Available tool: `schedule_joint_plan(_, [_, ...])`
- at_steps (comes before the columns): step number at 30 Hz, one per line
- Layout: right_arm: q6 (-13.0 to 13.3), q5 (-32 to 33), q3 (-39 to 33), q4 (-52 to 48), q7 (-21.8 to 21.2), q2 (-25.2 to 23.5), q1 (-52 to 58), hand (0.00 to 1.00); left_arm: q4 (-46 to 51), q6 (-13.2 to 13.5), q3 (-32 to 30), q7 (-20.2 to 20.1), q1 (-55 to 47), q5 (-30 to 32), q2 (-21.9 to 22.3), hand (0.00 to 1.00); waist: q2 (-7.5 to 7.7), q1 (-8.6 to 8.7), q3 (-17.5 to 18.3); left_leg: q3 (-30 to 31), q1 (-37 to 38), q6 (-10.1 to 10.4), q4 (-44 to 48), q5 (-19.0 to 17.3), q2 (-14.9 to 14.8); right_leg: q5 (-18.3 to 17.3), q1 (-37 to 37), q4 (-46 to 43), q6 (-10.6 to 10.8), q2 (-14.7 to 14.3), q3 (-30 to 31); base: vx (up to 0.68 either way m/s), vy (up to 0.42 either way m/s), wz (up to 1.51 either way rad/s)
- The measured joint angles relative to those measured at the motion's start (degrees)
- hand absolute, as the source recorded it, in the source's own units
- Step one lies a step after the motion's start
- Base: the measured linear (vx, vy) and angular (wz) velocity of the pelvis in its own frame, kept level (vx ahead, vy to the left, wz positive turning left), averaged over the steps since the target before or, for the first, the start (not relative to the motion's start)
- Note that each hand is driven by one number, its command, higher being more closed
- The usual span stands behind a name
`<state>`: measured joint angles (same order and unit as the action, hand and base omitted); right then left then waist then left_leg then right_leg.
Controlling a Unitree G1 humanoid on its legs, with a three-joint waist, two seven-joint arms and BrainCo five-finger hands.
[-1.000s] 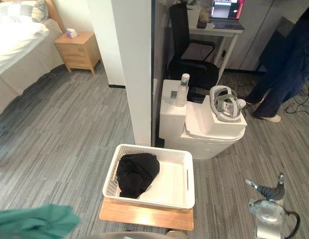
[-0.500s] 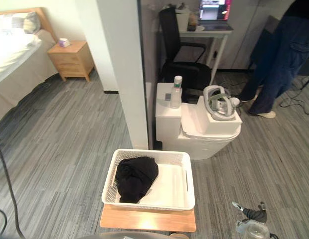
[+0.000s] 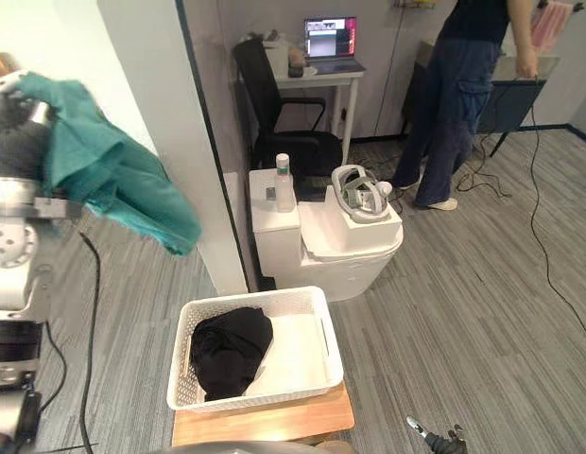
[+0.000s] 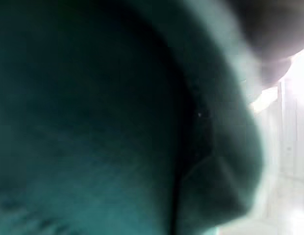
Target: Tidy the bed and pick cloth on bed and put in laundry
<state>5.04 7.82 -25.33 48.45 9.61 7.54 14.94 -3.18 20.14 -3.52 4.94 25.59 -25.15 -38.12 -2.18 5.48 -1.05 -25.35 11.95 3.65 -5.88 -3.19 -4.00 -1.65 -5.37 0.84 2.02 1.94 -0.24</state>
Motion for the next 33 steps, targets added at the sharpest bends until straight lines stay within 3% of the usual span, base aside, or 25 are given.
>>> schedule_joint_plan(4, [0.5, -0.06, -0.01, 0.07, 0.52, -0.2, -0.17, 0.0, 0.06, -0.23, 1.78, -1.3, 2.86, -0.25, 1.64, 1.0, 0.0, 0.08, 0.0, -0.26, 0.07, -0.03, 0.0, 0.02, 0.02, 0.05, 0.01, 0.0, 0.02, 0.0, 0.2, -0.01, -0.012, -0.02])
schedule_joint_plan(8, [0.5, -0.16, 0.03, 0.82, 0.81, -0.23, -1.41, 0.0, 1.35, -2.52, 6.27, -3.7, 4.42, -1.3, 2.46, 1.0, -0.01, 0.2, -0.01, -0.28, 0.06, -0.04, 0.02, 0.02, 0.07, 0.05, 0.02, 0.01, 0.02, 0.01, 0.25, 0.0, 0.0, 0.0])
schedule_joint_plan(11, [0.48, -0.18, 0.17, 1.29, 0.82, -0.39, -2.34, 0.0, 5.5, -4.6, 10.37, -5.03, 5.03, -1.27, 5.66, 1.0, -0.1, 0.2, -0.03, -0.26, 0.08, -0.04, 0.02, 0.02, 0.14, 0.05, 0.02, 0.01, 0.02, 0.05, 0.25, 0.0, 0.0, 0.0])
schedule_joint_plan(17, [0.46, -0.2, 2.14, 2.65, 1.61, -0.45, -3.83, 0.0, 6.72, -11.26, 15.72, -7.12, 6.39, -5.07, 11.77, 1.0, -0.53, 0.7, -0.28, -0.1, 0.09, -0.06, 0.01, 0.04, 0.18, 0.05, 0.01, 0.01, 0.02, 0.07, 0.26, -0.04, -0.022, 0.01])
schedule_joint_plan(24, [0.29, -0.18, 4.07, 4.2, 2.01, -0.7, -3.81, 0.0, 6.2, -15.46, 18.01, -7.45, 3.77, -3.31, 17.97, 1.0, -0.45, 1.48, -0.43, -0.31, 0.23, -0.14, 0.0, 0.09, 0.17, 0.05, 0.01, 0.0, 0.02, 0.02, 0.6, -0.02, -0.014, -0.02])
schedule_joint_plan(33, [-0.32, -0.18, 4.04, 4.89, 1.95, -2.06, -1.63, 0.0, 1.35, -16.31, 19.49, -7.56, -5.3, 6.29, 21.36, 1.0, 0.51, 1.42, -1.55, -0.47, 0.39, -0.14, -0.02, 0.09, 0.18, 0.07, -0.05, 0.0, 0.05, 0.0, 0.67, 0.0, -0.001, -0.01])
